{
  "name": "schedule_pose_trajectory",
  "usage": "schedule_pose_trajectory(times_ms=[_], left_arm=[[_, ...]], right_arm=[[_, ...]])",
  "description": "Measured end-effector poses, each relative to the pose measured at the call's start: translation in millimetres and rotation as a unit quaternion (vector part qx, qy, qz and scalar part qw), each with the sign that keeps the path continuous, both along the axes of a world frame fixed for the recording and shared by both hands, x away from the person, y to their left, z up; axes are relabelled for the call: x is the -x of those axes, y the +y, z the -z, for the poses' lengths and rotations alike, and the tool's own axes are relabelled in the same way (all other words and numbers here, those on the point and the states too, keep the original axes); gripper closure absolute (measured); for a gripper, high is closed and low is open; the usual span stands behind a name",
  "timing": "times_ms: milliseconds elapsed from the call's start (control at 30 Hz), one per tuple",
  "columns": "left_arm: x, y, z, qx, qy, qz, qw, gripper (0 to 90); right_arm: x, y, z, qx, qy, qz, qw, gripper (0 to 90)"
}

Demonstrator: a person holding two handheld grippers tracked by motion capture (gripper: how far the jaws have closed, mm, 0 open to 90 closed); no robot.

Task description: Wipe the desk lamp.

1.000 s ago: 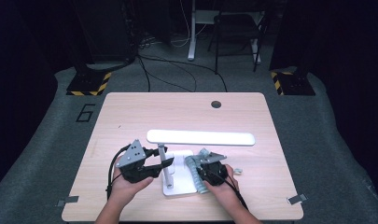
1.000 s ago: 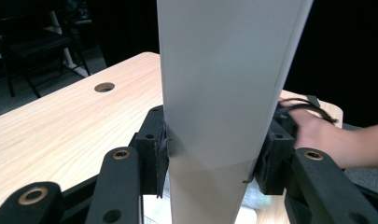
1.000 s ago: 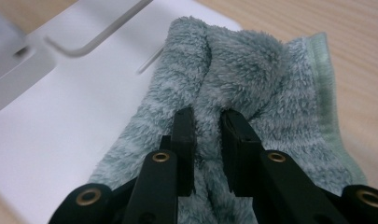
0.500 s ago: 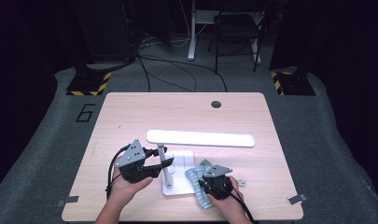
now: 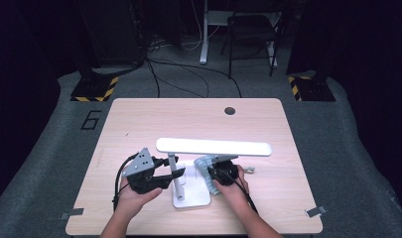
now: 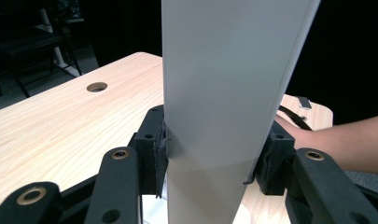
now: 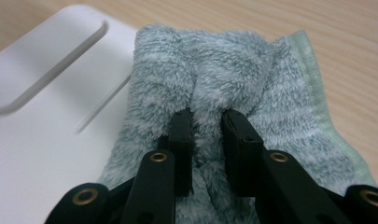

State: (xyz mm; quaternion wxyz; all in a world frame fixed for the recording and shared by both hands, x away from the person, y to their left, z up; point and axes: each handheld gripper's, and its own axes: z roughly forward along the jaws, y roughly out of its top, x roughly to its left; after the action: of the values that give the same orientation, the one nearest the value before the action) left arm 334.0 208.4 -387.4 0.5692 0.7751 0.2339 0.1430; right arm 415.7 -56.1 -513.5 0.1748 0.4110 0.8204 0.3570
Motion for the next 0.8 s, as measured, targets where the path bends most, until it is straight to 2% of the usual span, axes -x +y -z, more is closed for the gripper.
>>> schedule_pose_trajectory(times_ms=[133,233,300,367,400,467,600,667,700,800], left_arm=[[0.0,0.0,-0.2,-0.001,0.0,0.001,1.0,53.5],[0.8,-0.6,-0.4,-0.005,-0.001,0.0,1.0,53.5],[0.7,-0.6,-0.4,-0.006,0.0,-0.001,1.0,53.6],[0.8,-0.8,-0.4,-0.007,-0.001,-0.001,1.0,53.6],[0.9,-0.8,-0.6,-0.008,0.0,-0.001,1.0,53.6],[1.0,-0.9,-0.7,-0.008,0.0,-0.001,1.0,53.6],[0.9,-1.0,-1.0,-0.011,-0.002,-0.002,0.9999,53.7],[1.3,-1.2,-0.9,-0.009,0.0,-0.003,1.0,53.6],[1.4,-0.9,-1.0,-0.009,0.001,-0.003,1.0,53.6],[1.1,-0.5,-1.3,-0.008,0.002,-0.004,1.0,53.5]], right_arm=[[-18.0,4.5,-1.3,0.0,0.003,0.012,0.9999,73.0],[-17.4,5.7,-1.8,-0.004,0.007,0.017,0.9998,73.0],[-13.2,4.9,-2.2,0.0,0.002,0.009,1.0,73.3],[-5.4,4.0,-2.6,-0.001,0.007,0.008,0.9999,73.6],[-2.1,2.1,-2.3,0.002,0.0,-0.003,1.0,73.7],[8.6,-0.4,-1.7,0.0,0.0,-0.01,1.0,73.9],[29.2,-4.1,-2.7,0.015,-0.005,-0.032,0.9994,74.1],[35.0,-5.0,-2.9,0.011,0.001,-0.031,0.9995,74.0],[46.6,-10.3,-3.9,0.005,0.009,-0.041,0.9991,73.9],[57.7,-16.0,-4.4,-0.002,0.014,-0.051,0.9986,73.4]])
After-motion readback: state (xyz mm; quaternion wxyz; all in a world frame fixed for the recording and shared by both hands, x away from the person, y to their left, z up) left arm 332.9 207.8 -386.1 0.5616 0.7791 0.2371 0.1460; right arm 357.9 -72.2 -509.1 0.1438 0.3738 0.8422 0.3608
